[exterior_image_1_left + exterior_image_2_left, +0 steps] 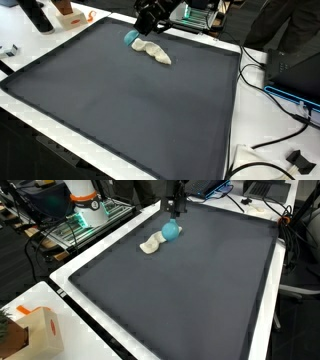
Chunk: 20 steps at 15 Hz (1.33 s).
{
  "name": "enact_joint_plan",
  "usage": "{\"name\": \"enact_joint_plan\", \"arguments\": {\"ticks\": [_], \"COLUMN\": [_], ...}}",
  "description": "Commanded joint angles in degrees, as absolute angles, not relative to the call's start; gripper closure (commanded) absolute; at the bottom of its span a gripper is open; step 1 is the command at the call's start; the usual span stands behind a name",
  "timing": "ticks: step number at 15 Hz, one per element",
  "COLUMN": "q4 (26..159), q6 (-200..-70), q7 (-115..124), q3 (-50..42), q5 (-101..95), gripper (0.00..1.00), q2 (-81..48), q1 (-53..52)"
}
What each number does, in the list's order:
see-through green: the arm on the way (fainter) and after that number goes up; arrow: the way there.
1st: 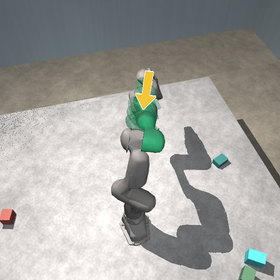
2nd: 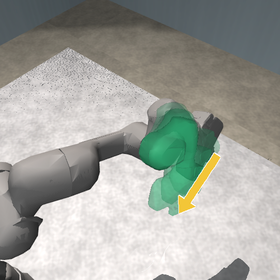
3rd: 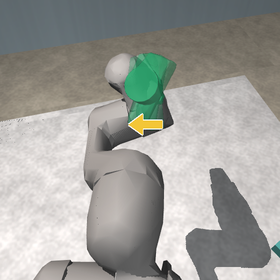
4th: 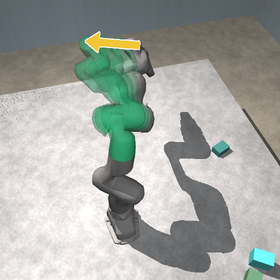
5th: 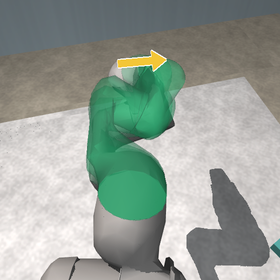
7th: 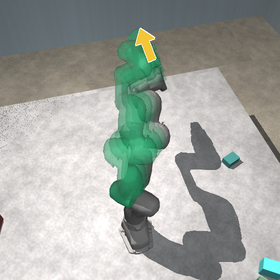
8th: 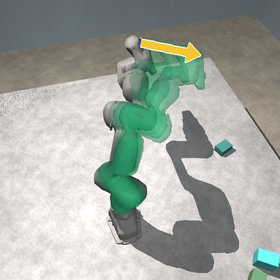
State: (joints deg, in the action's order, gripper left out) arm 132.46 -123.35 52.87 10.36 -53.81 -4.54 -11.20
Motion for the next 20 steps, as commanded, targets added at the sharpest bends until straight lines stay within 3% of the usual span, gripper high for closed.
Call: {"name": "enact_joint_plan", "arguments": {"ticks": [1, 13, 20], "q4": [137.16, 146.45, 147.9], "q6": [-129.38, -152.9, -151.84], "q7": [46.61, 11.47, -14.73], "q3": [9.54, 3.92, -0.74], "q5": [-47.49, -10.68, 19.54], "gripper": [0.75, 0.75, 0.75], "q2": [1.67, 9.92, 11.98], "q1": [-9.69, -6.35, -9.39]}}
